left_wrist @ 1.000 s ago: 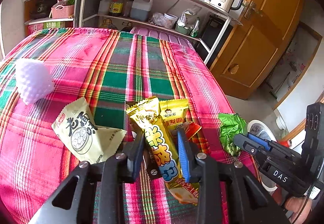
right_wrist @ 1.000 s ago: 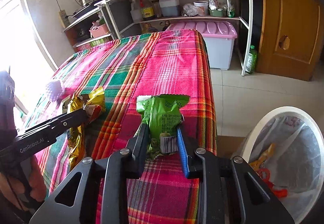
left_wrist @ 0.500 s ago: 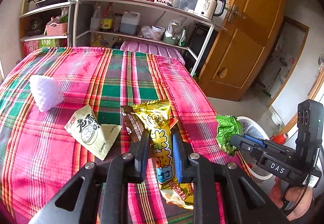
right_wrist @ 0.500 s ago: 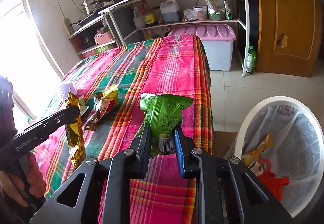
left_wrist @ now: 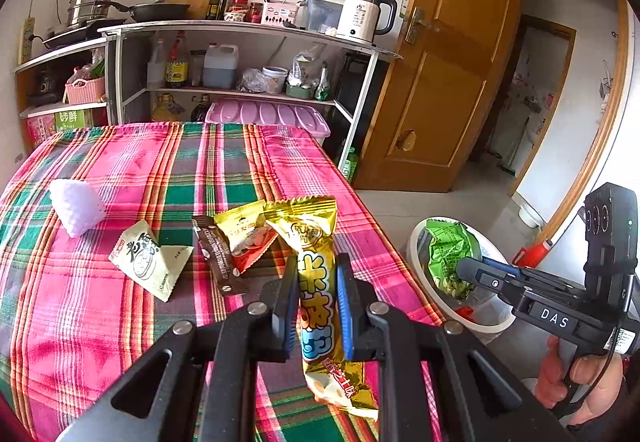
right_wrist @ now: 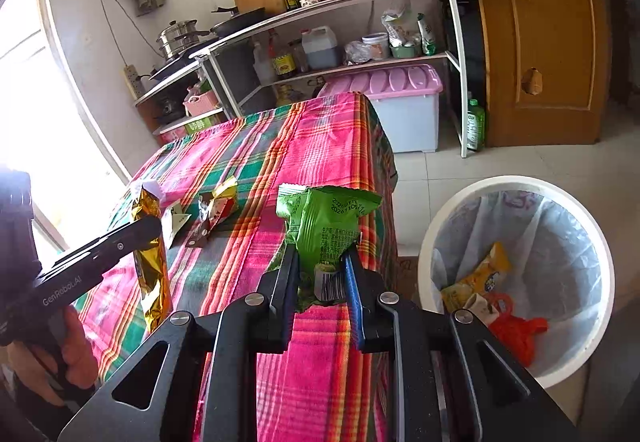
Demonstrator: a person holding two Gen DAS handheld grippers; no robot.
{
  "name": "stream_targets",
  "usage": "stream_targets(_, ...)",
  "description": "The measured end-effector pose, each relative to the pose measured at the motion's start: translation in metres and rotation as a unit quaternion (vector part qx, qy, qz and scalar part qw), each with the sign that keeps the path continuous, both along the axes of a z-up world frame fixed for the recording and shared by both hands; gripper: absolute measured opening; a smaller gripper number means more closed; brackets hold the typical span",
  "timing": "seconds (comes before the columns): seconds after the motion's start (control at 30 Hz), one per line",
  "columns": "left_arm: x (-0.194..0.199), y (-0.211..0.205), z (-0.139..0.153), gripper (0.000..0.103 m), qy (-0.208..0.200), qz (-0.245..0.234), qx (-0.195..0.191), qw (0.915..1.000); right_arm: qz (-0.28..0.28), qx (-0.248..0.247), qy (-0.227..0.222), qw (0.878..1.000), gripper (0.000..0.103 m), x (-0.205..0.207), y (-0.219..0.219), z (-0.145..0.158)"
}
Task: Collect trash
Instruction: 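Carry the yellow packet and green snack bag over the white bin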
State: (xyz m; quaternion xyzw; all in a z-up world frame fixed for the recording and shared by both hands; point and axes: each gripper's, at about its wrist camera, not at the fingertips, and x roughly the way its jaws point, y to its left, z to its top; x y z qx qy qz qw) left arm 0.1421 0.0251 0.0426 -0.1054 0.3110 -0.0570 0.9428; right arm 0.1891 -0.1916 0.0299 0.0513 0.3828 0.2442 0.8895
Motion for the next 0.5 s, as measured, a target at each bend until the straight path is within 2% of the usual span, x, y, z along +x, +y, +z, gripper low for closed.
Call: stream_targets(0.5,0.016,-0.063,0.008,0.018,-0.01,-0.067,0.002,0.9977,-0.049,0.008,-0.006,0.999,0.023,-0.014,-0.056,0.006)
